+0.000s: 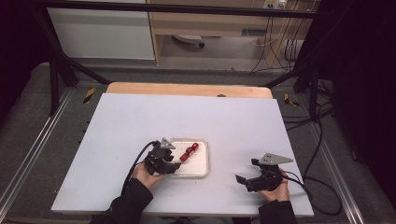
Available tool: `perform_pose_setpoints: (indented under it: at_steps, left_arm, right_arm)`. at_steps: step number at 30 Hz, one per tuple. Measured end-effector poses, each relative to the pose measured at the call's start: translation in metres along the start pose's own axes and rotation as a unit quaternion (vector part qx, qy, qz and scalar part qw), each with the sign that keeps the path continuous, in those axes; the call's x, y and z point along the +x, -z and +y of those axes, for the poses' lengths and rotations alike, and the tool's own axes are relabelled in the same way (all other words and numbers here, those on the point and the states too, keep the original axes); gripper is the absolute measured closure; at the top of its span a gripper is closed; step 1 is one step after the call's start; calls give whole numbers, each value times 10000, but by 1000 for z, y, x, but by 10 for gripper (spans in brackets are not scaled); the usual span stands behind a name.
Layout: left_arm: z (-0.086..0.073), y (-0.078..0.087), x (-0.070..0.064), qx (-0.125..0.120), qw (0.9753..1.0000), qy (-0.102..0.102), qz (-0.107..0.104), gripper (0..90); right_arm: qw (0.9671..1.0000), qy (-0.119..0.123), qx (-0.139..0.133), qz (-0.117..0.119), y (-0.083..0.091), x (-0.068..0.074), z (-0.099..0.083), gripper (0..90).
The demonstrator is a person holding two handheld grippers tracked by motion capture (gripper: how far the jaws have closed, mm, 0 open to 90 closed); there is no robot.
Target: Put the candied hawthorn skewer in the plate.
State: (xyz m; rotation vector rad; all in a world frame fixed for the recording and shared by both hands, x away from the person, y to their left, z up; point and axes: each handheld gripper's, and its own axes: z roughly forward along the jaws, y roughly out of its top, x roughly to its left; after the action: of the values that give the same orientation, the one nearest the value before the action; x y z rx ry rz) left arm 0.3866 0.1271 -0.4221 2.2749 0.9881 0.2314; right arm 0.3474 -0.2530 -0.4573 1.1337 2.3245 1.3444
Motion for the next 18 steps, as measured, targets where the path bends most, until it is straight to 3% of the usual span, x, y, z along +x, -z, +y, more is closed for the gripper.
perform_pose_setpoints:
  at_steps: [6, 12, 18]
  left_arm:
    - [-7, 15, 9, -223, 9997, -17, -28, 315]
    - [-18, 29, 16, -391, 9992, -10, -73, 190]
    - [-34, 42, 25, -535, 9985, -83, 44, 87]
  right_arm:
    - [10000, -7, -23, -2, 1, 0, 0, 2]
    - [10000, -20, -11, -7, 1, 0, 0, 2]
    - [10000, -26, -13, -4, 1, 0, 0, 2]
